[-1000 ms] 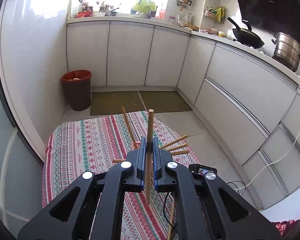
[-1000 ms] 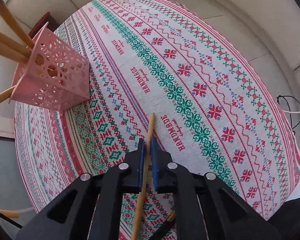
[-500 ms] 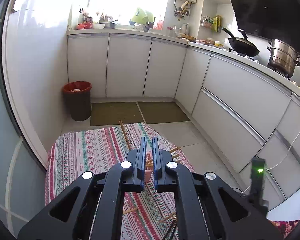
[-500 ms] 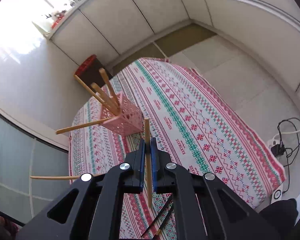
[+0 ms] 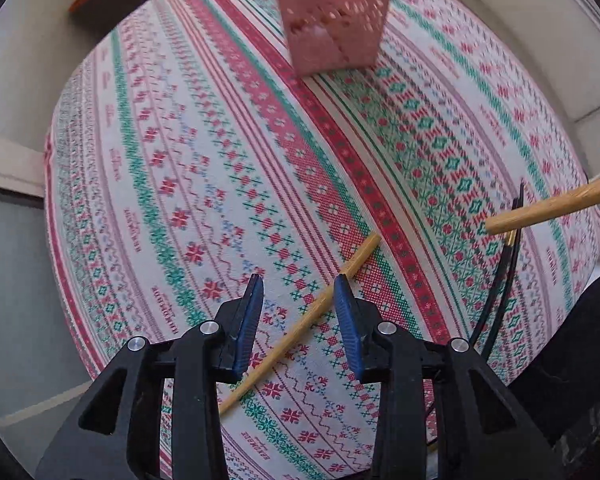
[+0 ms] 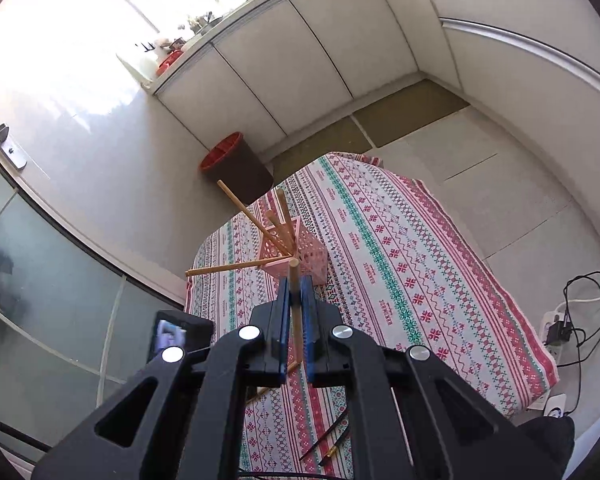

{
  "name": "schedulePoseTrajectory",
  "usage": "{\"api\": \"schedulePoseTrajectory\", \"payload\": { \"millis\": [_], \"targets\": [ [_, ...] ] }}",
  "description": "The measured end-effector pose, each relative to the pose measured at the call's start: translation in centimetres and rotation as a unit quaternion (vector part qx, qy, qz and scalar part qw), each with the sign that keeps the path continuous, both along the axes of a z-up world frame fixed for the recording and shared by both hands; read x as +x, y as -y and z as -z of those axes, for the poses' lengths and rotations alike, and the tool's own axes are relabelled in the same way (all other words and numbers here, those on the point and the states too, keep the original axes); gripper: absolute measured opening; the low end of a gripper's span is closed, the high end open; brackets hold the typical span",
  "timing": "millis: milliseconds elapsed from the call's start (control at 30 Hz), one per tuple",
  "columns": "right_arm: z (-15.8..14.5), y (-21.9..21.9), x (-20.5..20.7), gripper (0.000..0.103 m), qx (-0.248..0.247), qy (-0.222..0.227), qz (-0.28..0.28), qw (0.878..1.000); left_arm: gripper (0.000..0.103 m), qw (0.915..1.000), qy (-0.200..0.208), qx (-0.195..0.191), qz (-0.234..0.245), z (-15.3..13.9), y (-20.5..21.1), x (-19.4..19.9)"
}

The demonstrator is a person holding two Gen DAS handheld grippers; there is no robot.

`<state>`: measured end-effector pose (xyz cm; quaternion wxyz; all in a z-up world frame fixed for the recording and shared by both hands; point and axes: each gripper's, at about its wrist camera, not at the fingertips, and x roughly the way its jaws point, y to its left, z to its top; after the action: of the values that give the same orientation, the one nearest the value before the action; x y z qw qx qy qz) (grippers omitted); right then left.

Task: Organize utensils
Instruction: 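Lower both held sticks into the pink mesh holder and open both tools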

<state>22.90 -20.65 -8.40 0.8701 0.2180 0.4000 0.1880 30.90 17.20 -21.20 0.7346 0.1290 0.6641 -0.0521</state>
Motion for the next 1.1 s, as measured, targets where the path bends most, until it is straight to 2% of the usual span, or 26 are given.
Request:
{"api": "schedulePoseTrajectory", "payload": {
  "millis": [200,233,267,400,500,600,733,800,900,1000,1100],
  "targets": [
    [0.3,0.2,0.4,0.006,-0.009,-0.001,0.000,1.000,0.036,0.9989,-0.021,0.009,0.041,2.6,1.4,0.4],
    [0.3,0.2,0.4,0.006,-0.009,-0.002,-0.001,1.000,0.033,0.9989,-0.018,0.004,0.043,2.7,1.3,0.4],
    [0.3,0.2,0.4,0.006,-0.008,-0.003,-0.002,1.000,0.018,0.9990,-0.020,-0.010,0.039,2.6,1.0,0.5],
    [-0.2,0.2,0.1,0.006,-0.005,0.001,-0.007,1.000,0.006,0.9990,-0.016,-0.024,0.035,2.6,0.7,-0.3],
    [-1.1,0.2,-0.5,0.006,-0.002,0.011,-0.015,1.000,0.006,0.9987,0.023,-0.034,0.031,-0.2,0.7,-1.8],
    [-2.4,0.3,-1.2,0.006,0.007,0.024,-0.023,0.999,0.006,0.9935,0.082,-0.074,0.027,-5.0,0.3,-4.4],
    [-4.6,0.5,-2.2,0.006,0.023,0.045,-0.038,0.998,0.006,0.9780,0.177,-0.109,0.011,-11.0,-0.1,-7.8],
    [-6.0,0.6,-2.8,0.006,0.029,0.060,-0.041,0.997,0.006,0.9682,0.221,-0.118,-0.003,-13.1,0.8,-8.0],
    [-8.3,0.8,-3.4,0.006,0.037,0.084,-0.043,0.995,0.006,0.9489,0.285,-0.135,-0.019,-16.8,1.6,-8.7],
    [-10.7,1.2,-3.3,0.006,0.043,0.107,-0.040,0.993,0.006,0.9297,0.344,-0.131,-0.012,-21.4,2.4,-9.4],
    [-13.0,1.6,-2.6,0.006,0.051,0.121,-0.039,0.991,0.006,0.9132,0.385,-0.133,-0.007,-25.3,2.6,-8.9]
  ]
}}
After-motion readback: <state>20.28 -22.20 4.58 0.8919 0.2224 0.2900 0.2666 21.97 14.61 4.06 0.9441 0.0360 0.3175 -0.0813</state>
